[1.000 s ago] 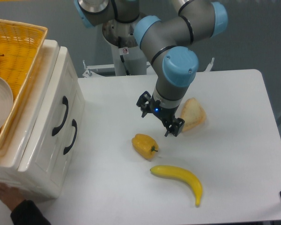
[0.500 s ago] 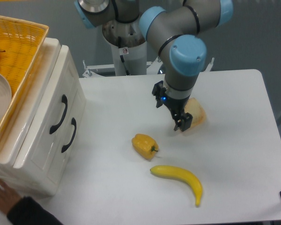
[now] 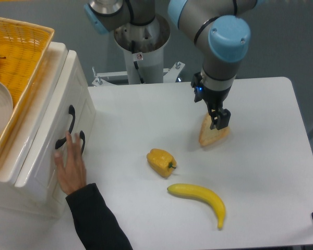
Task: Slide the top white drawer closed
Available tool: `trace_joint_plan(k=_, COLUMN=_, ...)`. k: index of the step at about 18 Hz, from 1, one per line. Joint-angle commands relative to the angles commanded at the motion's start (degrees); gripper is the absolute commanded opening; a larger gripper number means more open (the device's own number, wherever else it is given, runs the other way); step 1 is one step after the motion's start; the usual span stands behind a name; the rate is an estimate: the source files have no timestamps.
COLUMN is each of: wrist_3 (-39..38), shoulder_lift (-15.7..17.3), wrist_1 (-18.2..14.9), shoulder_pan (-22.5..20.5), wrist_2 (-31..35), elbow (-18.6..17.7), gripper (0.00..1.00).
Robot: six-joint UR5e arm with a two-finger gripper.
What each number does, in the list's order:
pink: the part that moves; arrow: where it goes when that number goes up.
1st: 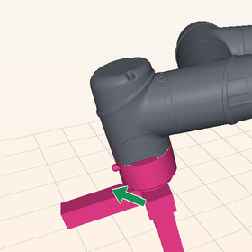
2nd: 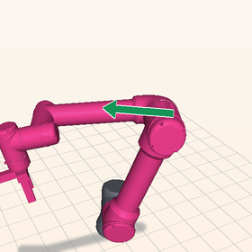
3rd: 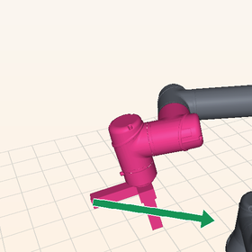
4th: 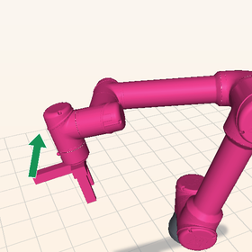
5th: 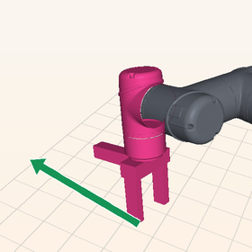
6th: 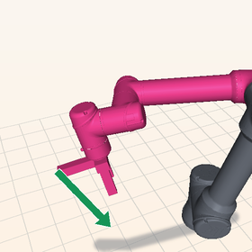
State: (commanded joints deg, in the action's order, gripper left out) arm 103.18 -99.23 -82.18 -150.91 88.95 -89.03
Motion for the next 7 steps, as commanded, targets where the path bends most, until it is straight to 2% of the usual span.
trace_joint_plan(k=7, wrist_3=0.5, shoulder_lift=3.1, wrist_1=-0.2, shoulder_pan=2.5, wrist_2=-0.4, elbow=-0.8, gripper=1.0)
